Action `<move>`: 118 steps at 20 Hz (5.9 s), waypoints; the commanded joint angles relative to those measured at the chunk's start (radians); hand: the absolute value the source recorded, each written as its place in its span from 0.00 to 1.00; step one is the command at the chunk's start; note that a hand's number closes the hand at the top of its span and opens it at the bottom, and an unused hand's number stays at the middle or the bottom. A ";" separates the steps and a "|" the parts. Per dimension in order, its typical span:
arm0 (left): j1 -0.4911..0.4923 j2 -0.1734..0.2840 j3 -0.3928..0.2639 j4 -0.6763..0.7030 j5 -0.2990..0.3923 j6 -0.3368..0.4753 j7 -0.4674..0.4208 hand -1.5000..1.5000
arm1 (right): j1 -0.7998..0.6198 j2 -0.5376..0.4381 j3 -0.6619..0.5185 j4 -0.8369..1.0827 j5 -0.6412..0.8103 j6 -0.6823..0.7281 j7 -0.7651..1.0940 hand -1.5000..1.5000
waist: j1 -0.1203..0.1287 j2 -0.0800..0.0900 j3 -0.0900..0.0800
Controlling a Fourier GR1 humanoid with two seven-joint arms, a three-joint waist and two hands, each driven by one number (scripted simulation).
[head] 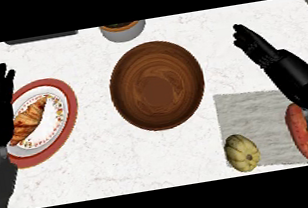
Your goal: Pick the sweet potato from the placemat and place it in the bowl
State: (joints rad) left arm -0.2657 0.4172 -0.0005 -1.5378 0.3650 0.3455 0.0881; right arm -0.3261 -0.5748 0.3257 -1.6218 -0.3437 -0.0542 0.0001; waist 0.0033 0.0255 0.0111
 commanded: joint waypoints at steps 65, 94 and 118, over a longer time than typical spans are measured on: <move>0.084 -0.276 -0.142 0.031 -0.309 -0.163 -0.008 0.50 | 0.624 0.162 -0.424 -0.126 0.252 0.045 0.198 0.00 | -0.005 -0.025 -0.011; 0.107 -0.297 -0.034 -0.016 -0.351 -0.297 0.008 0.50 | 0.518 0.301 -0.478 0.201 0.552 0.118 0.036 0.00 | -0.005 -0.026 -0.011; 0.075 -0.354 -0.079 0.028 -0.409 -0.257 0.003 0.50 | 0.369 0.436 0.284 -0.060 0.759 0.514 -0.404 1.00 | 0.036 -0.032 -0.013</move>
State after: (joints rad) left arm -0.1719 0.0716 -0.0838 -1.5316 -0.0291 0.0667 0.0931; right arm 0.0720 -0.2023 0.4029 -1.5830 0.4057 0.3519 -0.3362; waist 0.0556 -0.0070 -0.0038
